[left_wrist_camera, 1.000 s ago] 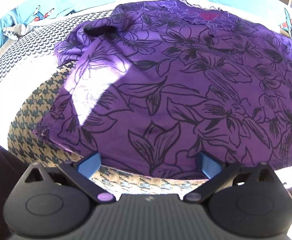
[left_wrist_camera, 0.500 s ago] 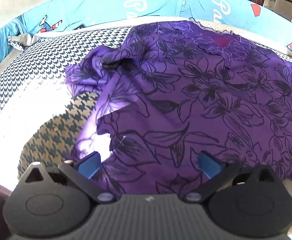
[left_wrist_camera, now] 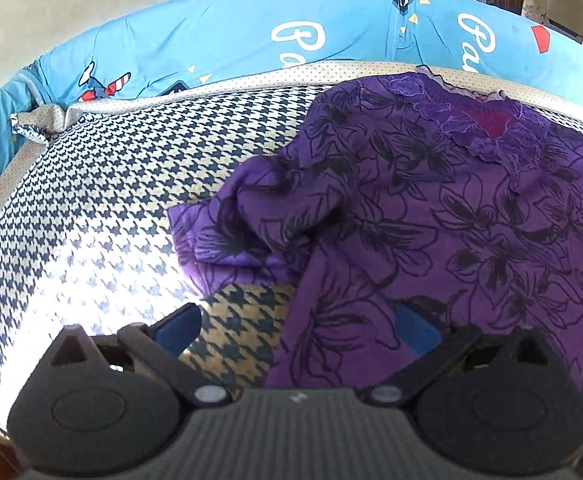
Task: Fold clothes
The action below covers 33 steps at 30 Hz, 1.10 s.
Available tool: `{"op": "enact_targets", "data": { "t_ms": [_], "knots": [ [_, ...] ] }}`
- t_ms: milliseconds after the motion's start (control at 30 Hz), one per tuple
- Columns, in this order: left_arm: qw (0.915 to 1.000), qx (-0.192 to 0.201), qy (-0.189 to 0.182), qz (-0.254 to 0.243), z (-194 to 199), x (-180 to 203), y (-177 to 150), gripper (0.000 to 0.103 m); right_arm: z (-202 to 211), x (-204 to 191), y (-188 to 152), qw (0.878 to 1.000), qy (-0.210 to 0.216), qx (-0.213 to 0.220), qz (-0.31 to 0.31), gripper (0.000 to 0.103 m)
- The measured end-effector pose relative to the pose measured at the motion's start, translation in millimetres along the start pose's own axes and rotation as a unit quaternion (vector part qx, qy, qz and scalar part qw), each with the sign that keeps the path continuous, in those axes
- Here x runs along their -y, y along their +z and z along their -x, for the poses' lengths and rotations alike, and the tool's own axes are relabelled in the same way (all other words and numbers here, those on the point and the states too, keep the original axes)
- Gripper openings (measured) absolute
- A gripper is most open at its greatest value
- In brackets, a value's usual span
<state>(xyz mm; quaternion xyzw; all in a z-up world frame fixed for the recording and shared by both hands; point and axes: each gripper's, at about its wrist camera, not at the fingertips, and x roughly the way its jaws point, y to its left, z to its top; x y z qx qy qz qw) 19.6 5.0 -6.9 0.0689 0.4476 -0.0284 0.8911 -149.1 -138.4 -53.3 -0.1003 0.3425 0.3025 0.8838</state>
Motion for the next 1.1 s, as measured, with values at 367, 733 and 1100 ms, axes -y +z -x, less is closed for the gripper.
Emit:
{"op": "enact_targets", "data": {
  "t_ms": [367,733,1100],
  "knots": [
    [0.998,-0.01,0.012,0.061,-3,-53,-2,0.103,-57,-47,32,0.993,0.023,0.006,0.113,0.052],
    [0.9922,-0.017,0.019,0.122,-7,-75,0,0.103,-100,-62,40,0.987,-0.01,0.013,0.161,0.048],
    [0.9898,-0.013,0.04,0.136,-7,-78,3,0.103,-83,-43,55,0.994,0.058,0.007,0.087,0.007]
  ]
}}
